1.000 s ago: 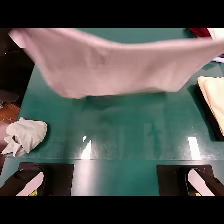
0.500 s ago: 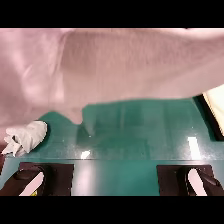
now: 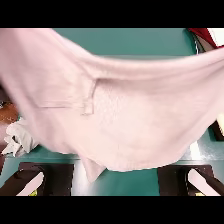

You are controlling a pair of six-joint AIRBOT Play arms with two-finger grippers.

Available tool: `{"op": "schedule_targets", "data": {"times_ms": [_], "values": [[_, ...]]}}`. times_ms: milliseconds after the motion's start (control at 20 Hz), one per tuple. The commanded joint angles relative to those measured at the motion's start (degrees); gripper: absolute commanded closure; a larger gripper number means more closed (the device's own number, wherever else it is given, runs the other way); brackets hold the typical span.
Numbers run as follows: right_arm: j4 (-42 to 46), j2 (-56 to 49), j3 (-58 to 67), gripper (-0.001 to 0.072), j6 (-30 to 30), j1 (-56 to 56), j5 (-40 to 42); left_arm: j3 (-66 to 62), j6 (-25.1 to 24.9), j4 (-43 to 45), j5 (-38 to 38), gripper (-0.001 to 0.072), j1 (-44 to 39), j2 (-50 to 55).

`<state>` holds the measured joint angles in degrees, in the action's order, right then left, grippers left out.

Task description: Fold the shirts.

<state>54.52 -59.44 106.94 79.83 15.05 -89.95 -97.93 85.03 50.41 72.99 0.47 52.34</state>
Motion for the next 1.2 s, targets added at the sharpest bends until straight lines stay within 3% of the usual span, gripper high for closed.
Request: {"op": "schedule_targets", "data": {"times_ms": [0, 250, 550, 700, 850, 1000, 1150], "values": [[6.80, -14.43, 0.09, 0.0702, 5.70, -7.54, -10.43, 14.21, -1.33, 1.03, 1.60, 0.0686, 0.04, 8.39], [8.59, -35.30, 0.09, 0.0702, 7.37, -11.72, -9.99, 17.03, -3.82, 0.83, -1.66, 0.0685, 0.04, 28.26], [8.52, -45.92, 0.09, 0.0702, 6.97, -10.54, 8.33, 16.02, -10.82, -2.86, -23.04, 0.0685, 0.04, 37.46], [8.44, -45.35, 0.11, 0.0702, 3.56, -9.99, 15.45, 13.16, -13.92, -2.84, -28.70, 0.0686, 0.04, 37.48], [8.46, -43.45, 0.11, 0.0703, 0.61, -10.01, 19.63, 9.88, -19.50, -2.84, -27.63, 0.0685, 0.04, 37.48], [8.57, -43.04, -0.09, 0.0703, -0.70, -10.23, 16.04, 9.62, -19.47, -0.85, -22.62, 0.0686, 0.04, 37.55], [8.59, -42.97, -3.23, 0.0703, -1.55, -11.56, 12.52, 10.32, -18.91, 6.78, -14.38, 0.0686, 0.04, 37.53]]}}
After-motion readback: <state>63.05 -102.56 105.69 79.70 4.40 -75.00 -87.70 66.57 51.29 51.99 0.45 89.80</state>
